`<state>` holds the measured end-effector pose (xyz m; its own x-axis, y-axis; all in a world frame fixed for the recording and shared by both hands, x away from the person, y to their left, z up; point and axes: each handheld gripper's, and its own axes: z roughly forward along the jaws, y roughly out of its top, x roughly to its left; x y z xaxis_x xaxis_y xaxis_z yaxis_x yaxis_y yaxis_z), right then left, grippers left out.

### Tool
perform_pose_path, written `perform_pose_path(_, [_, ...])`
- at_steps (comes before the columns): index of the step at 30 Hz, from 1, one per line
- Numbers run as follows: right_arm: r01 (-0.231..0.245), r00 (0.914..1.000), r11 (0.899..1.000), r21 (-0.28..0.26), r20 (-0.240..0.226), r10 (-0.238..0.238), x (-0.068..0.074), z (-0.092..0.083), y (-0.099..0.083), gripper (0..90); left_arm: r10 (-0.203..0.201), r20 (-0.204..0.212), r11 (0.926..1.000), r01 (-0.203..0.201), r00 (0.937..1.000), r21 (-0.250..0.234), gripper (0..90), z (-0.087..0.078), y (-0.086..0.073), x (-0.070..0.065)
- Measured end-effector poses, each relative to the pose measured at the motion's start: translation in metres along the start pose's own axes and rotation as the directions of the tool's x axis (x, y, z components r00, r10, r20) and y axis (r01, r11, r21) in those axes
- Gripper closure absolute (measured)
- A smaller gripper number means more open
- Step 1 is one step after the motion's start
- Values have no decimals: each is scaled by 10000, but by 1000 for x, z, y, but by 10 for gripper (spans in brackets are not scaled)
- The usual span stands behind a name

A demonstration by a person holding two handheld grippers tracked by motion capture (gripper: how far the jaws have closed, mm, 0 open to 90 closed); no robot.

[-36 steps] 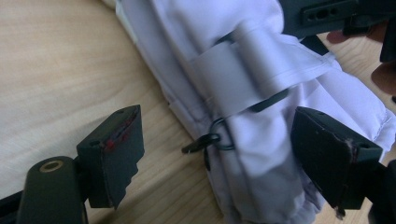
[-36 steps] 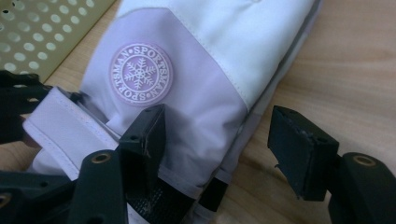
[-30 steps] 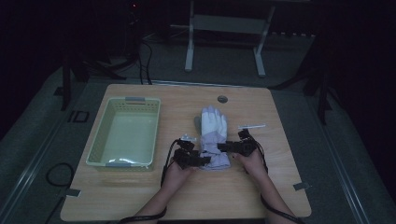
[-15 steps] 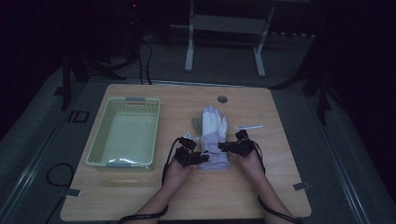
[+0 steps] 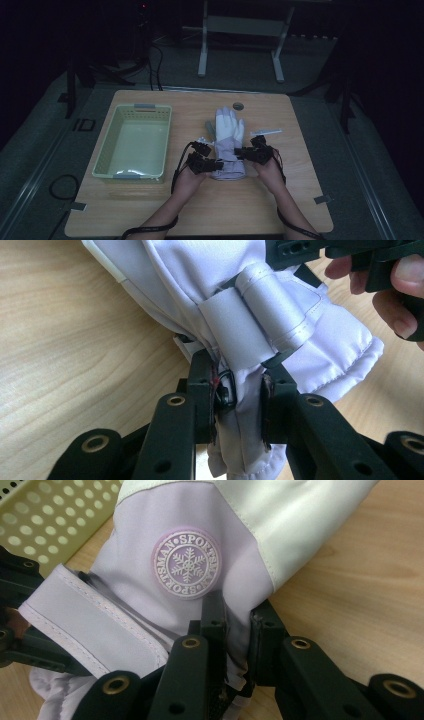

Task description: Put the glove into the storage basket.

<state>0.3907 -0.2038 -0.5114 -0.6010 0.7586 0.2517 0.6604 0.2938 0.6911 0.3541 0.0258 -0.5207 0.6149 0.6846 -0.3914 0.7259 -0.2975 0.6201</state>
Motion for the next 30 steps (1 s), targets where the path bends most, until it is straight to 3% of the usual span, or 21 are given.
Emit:
perform_pose_path(15, [403, 9984, 9972, -637, 413, -377, 26, -22, 30, 803, 567, -353, 9984, -569, 9978, -68, 732, -37, 23, -7])
perform_pose_path(30, [852, 9954, 9915, -986, 522, -804, 54, -26, 58, 802, 1008, -521, 9949, -1007, 9935, 53, 732, -75, 38, 2])
